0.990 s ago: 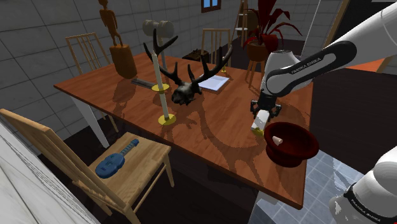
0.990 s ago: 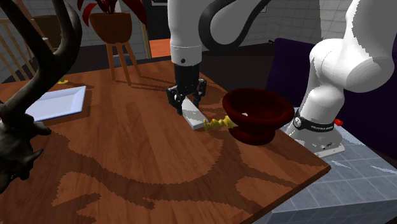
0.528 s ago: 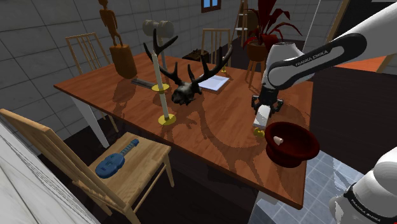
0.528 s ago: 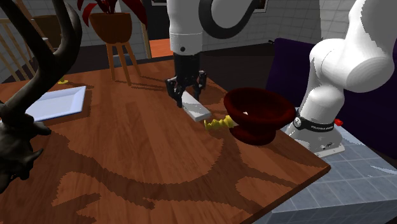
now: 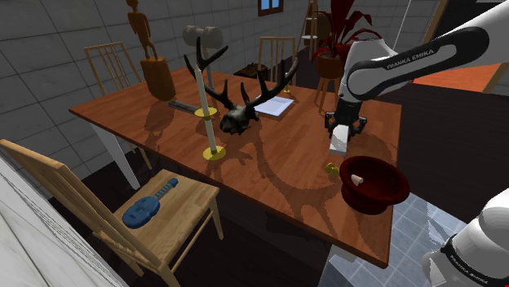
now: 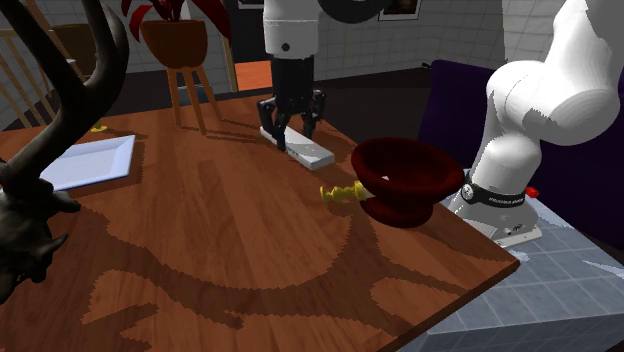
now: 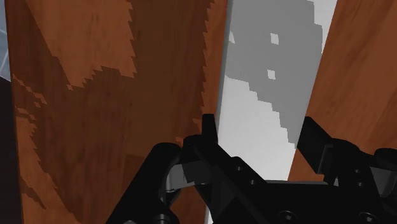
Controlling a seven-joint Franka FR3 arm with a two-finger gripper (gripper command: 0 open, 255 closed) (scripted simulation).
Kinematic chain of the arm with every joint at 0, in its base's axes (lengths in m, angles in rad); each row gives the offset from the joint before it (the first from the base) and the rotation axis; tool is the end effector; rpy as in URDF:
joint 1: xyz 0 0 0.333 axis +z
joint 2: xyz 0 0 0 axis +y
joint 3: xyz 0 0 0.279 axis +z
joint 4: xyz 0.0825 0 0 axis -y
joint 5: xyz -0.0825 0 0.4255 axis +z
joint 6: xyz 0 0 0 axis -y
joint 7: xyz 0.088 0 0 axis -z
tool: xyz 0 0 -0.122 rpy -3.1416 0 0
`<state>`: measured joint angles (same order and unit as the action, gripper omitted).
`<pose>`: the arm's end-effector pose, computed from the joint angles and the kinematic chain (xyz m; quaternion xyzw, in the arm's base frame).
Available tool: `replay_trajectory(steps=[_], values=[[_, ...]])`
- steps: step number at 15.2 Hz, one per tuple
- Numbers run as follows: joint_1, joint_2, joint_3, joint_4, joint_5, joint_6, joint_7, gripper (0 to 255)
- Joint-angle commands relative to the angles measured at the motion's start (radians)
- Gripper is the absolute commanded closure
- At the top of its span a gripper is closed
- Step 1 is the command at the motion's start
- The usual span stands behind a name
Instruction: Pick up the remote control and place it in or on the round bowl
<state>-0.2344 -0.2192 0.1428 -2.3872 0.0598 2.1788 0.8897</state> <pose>0.5054 -0.0452 0.3301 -0.8731 0.4875 -0.0007 0.0102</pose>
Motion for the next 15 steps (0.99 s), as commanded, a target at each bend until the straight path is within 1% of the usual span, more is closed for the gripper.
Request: replay_trajectory(steps=[1, 15], values=[[0.000, -0.011, -0.001, 0.018, 0.000, -0.029, 0.000, 255], [-0.001, -0.072, -0.008, 0.153, 0.001, -0.224, 0.000, 255]])
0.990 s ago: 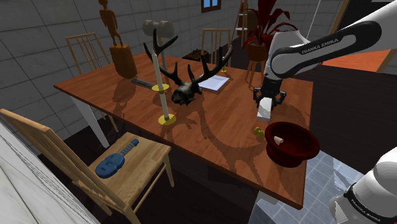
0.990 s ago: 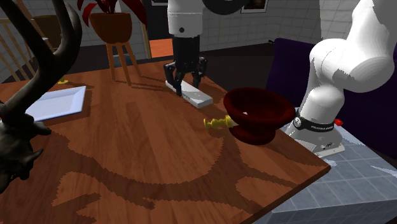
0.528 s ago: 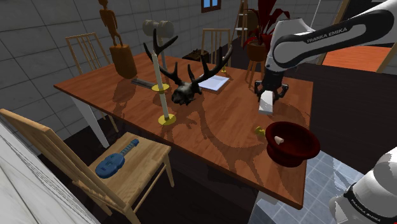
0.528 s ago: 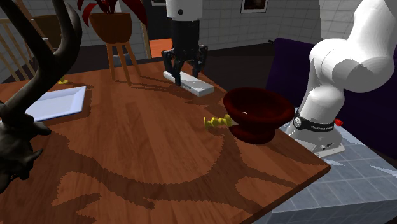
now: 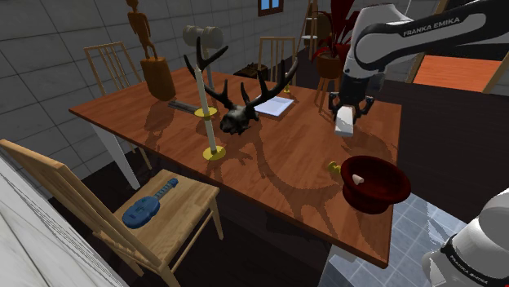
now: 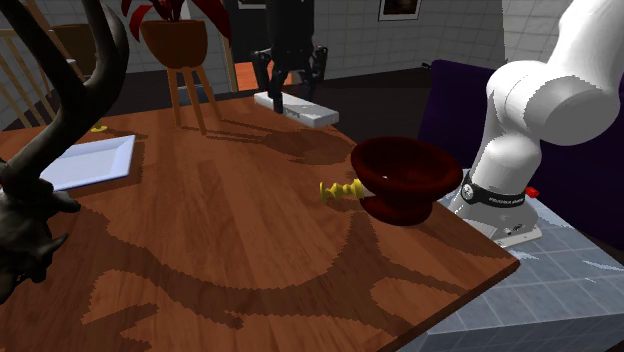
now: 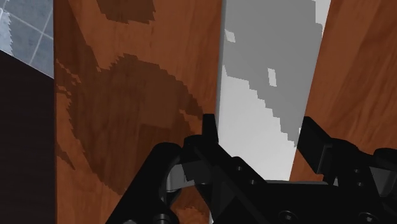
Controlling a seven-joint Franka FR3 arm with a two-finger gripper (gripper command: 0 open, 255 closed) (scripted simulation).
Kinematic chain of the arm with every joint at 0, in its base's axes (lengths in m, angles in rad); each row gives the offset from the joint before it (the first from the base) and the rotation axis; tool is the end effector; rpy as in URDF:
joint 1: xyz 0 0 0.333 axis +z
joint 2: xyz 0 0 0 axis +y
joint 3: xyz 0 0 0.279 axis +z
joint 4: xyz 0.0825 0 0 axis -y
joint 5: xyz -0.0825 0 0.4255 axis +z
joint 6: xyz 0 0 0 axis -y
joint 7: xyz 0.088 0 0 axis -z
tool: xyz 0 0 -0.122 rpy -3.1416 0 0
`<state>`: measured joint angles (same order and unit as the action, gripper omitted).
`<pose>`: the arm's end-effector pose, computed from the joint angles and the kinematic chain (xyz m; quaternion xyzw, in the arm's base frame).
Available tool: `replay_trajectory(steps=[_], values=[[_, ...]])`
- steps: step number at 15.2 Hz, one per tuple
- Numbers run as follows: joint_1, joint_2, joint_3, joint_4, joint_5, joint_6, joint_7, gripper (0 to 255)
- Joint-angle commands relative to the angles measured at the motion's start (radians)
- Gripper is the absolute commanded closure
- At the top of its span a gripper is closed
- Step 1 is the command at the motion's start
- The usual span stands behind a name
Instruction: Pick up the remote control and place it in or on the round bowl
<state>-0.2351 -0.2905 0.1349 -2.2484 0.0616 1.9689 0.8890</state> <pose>0.5119 -0.0462 0.4173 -0.8731 0.4874 -0.0006 0.0102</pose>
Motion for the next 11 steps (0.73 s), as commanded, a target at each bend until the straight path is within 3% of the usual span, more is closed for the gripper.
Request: replay_trajectory(steps=[1, 3, 11], values=[[0.000, -0.003, -0.001, 0.025, 0.000, -0.028, 0.001, 255], [-0.001, -0.007, -0.002, 0.043, -0.001, -0.050, 0.001, 255], [0.059, -0.306, 0.044, -0.196, 0.061, -0.105, 0.067, 255]])
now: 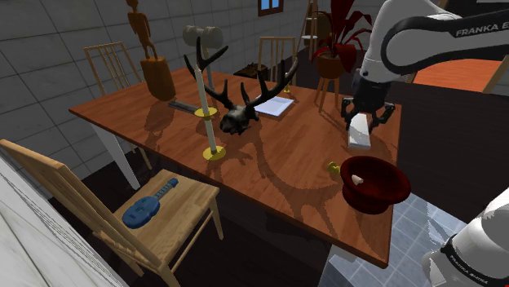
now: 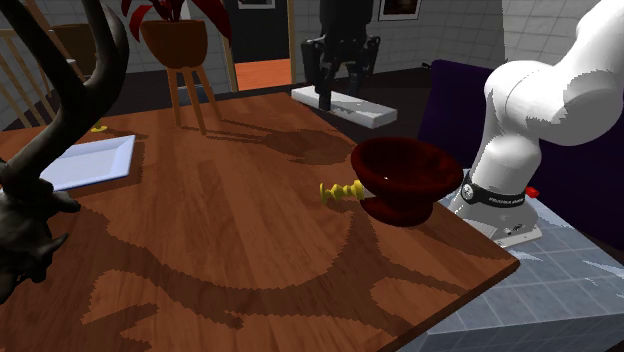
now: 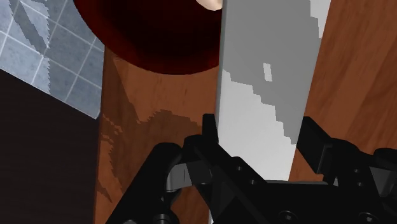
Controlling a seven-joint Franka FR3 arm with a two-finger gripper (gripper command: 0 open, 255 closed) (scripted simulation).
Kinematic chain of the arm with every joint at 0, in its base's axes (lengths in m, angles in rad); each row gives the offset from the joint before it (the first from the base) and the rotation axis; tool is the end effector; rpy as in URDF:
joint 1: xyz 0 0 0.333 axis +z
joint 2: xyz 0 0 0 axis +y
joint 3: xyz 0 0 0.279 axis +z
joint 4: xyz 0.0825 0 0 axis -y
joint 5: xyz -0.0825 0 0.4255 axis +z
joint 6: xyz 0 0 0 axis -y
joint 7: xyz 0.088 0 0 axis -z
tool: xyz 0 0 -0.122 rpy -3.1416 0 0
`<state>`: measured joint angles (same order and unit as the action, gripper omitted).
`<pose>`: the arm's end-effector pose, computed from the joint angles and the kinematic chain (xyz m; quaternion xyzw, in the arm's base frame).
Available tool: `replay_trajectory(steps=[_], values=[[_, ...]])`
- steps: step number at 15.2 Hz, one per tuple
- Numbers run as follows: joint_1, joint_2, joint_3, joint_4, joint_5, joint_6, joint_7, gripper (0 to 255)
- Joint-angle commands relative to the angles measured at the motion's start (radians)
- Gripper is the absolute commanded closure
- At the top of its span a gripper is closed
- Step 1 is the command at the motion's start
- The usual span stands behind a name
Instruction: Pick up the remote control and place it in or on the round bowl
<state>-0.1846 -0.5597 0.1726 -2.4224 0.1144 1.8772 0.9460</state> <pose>0.4442 0.0037 0.4453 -0.8733 0.4871 -0.0003 0.0101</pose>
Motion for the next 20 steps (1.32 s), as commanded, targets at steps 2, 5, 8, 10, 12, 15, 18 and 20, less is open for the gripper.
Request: replay_trajectory(steps=[2, 5, 8, 10, 12, 15, 18, 20], values=[[0.028, -0.112, 0.020, -0.071, 0.028, -0.039, 0.031, 255], [0.062, -0.226, 0.043, -0.135, 0.059, -0.086, 0.067, 255], [0.101, -0.339, 0.069, -0.188, 0.093, -0.142, 0.109, 255], [0.114, -0.370, 0.079, -0.215, 0.106, -0.146, 0.121, 255], [0.117, -0.371, 0.084, -0.242, 0.111, -0.120, 0.120, 255], [0.121, -0.371, 0.093, -0.281, 0.119, -0.080, 0.119, 255], [0.125, -0.368, 0.101, -0.320, 0.129, -0.039, 0.117, 255], [0.127, -0.365, 0.107, -0.345, 0.135, -0.011, 0.116, 255]])
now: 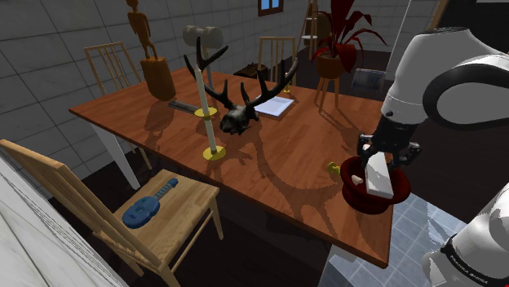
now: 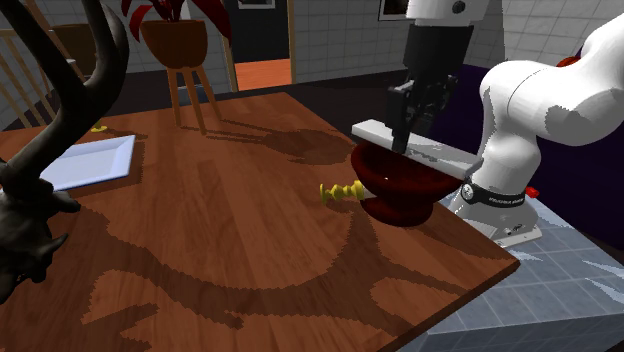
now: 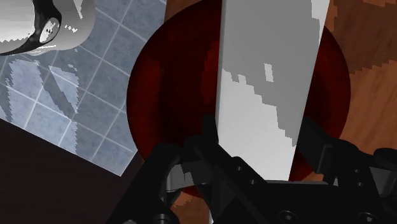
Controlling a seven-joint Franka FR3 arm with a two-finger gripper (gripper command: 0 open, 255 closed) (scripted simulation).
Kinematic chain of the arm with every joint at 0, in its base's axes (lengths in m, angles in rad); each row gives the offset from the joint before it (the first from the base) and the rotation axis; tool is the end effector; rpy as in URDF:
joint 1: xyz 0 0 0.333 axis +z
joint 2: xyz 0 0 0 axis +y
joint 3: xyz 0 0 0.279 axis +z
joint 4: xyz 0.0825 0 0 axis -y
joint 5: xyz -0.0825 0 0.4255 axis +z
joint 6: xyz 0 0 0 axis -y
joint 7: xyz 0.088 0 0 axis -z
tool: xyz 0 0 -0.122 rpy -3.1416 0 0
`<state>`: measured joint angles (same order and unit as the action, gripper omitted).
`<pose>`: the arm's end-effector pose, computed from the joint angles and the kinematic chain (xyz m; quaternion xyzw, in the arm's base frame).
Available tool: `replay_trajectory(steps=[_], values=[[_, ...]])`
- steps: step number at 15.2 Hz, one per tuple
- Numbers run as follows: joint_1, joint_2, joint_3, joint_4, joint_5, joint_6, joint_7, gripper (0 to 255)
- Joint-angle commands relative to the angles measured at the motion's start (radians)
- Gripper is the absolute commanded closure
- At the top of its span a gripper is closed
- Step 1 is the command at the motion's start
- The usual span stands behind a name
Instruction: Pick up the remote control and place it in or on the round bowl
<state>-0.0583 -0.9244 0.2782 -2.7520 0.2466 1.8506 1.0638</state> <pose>0.3459 0.0792 0.4078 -0.8731 0.4874 -0.0003 0.0099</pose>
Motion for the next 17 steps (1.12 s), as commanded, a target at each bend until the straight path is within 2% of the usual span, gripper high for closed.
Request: replay_trajectory(steps=[1, 3, 11, 12, 17], values=[[0.003, 0.002, 0.005, -0.027, 0.006, 0.030, -0.003, 255], [0.006, 0.009, 0.013, -0.055, 0.014, 0.064, -0.004, 255], [0.006, 0.009, 0.013, -0.055, 0.014, 0.064, -0.004, 255], [0.006, 0.008, 0.013, -0.056, 0.014, 0.065, -0.004, 0], [0.006, 0.009, 0.013, -0.055, 0.014, 0.064, -0.004, 0]])
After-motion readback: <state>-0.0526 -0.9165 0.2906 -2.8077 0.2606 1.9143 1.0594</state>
